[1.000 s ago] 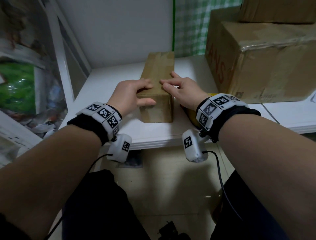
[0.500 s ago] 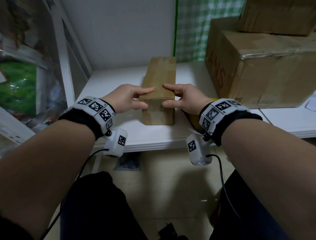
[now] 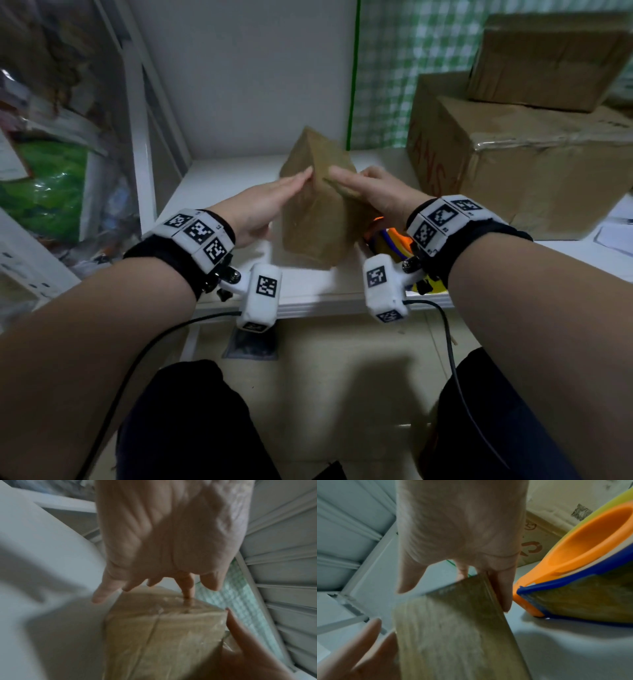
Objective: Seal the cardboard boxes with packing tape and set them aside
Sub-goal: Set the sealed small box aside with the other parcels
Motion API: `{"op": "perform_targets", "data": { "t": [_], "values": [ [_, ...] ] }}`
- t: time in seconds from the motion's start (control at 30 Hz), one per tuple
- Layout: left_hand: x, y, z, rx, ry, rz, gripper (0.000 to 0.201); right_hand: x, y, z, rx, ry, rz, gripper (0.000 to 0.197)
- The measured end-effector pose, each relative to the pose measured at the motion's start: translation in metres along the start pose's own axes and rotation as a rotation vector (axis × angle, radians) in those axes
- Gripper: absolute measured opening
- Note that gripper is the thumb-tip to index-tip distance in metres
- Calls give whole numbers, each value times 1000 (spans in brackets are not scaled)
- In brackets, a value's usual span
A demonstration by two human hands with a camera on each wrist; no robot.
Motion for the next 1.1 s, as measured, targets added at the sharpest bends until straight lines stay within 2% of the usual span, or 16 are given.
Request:
{"op": "perform_targets", "data": {
  "t": [0.1, 0.23, 0.3, 0.37, 0.47, 0.57, 0.67, 0.73, 0.8, 0.83, 0.87, 0.93, 0.97, 1.07, 1.1],
  "values": [
    [24, 16, -9, -79, 110, -88, 45, -9, -3, -8, 9, 33, 102, 75],
    [69, 18, -24, 14, 378, 150, 36, -27, -13, -19, -12, 7, 187, 82],
    [91, 25, -30, 15, 473, 260, 37, -38, -29, -24, 24, -32, 301, 93],
    [112, 36, -33, 14, 531, 382, 51, -48, -50, -32, 84, -88, 400, 104],
    [142, 57, -33, 82, 534, 589, 85, -56, -83, -48, 129, -195, 589, 115],
    [166, 88, -33, 93, 588, 698, 104, -53, -113, -70, 175, -210, 614, 108],
    [187, 119, -30, 68, 690, 741, 87, -39, -138, -88, 178, -160, 625, 96],
    [198, 135, -25, 72, 733, 754, 72, -28, -149, -97, 152, -91, 574, 67],
    [204, 149, -16, 80, 749, 783, 65, -16, -163, -97, 199, -33, 640, 47],
    [205, 156, -10, 83, 756, 798, 62, -12, -169, -96, 256, -1, 678, 46],
    [206, 163, -4, 82, 761, 802, 58, -8, -173, -96, 311, 45, 686, 54],
    [205, 177, 5, 66, 782, 792, 52, 1, -180, -93, 376, 130, 646, 84],
    [203, 183, 9, 61, 790, 785, 50, 4, -182, -95, 380, 155, 615, 91],
    [203, 191, 24, 94, 776, 772, 43, 14, -191, -99, 338, 205, 410, 75],
    [202, 191, 30, 113, 761, 788, 40, 20, -197, -98, 354, 238, 329, 80]
  ]
}}
Point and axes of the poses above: each hand's wrist, its own z-axis towards the middle knuckle, its own y-axis out of the palm, x = y × z, the point moved 7 cm from there along z, towards the middle knuckle, and after that the axes turned 10 degrees about -z, right-handed, at the moved point
